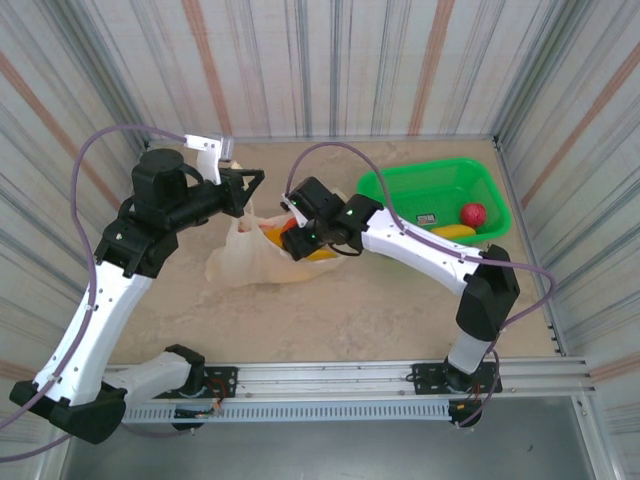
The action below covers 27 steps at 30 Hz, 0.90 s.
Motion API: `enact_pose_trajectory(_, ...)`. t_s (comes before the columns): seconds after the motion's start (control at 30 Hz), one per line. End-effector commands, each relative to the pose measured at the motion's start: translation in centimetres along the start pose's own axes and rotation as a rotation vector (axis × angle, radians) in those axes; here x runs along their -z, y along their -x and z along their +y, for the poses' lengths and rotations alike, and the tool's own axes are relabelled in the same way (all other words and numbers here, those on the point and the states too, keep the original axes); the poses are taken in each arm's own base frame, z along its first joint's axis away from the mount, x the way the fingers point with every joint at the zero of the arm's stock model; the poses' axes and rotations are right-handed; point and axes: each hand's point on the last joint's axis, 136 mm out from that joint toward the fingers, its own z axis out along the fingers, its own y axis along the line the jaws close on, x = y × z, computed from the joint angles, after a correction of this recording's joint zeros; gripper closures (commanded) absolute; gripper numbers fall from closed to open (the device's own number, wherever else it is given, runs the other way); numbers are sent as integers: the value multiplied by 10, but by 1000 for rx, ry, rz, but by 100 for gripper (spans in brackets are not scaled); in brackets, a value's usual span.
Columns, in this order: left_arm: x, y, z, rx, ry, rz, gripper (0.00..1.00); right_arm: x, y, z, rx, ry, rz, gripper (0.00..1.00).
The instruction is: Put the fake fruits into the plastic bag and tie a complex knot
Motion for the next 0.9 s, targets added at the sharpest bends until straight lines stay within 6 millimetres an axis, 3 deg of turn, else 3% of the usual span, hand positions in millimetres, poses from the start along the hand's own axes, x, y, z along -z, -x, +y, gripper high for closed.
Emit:
enact_pose_trajectory(0.0,5,7,2,-15,13,-28,100,2,14,10,-22,43,-27,19)
enact_pose_trajectory(0.17,4,6,3,-16,17,-28,100,11,15,9,-26,53,-40,16)
enact_pose_trajectory(0.33,4,7,2,-15,11,-28,100,33,21,15,-22,94,-91,26)
enact_pose_trajectory(0.57,2,4,5,-13,21,-21,100,93,34,40,33,244,-223,43)
enact_pose_trajectory(0.87,-2,1,9,-7,29,-11,100,162,25,69,128,456,-336,50)
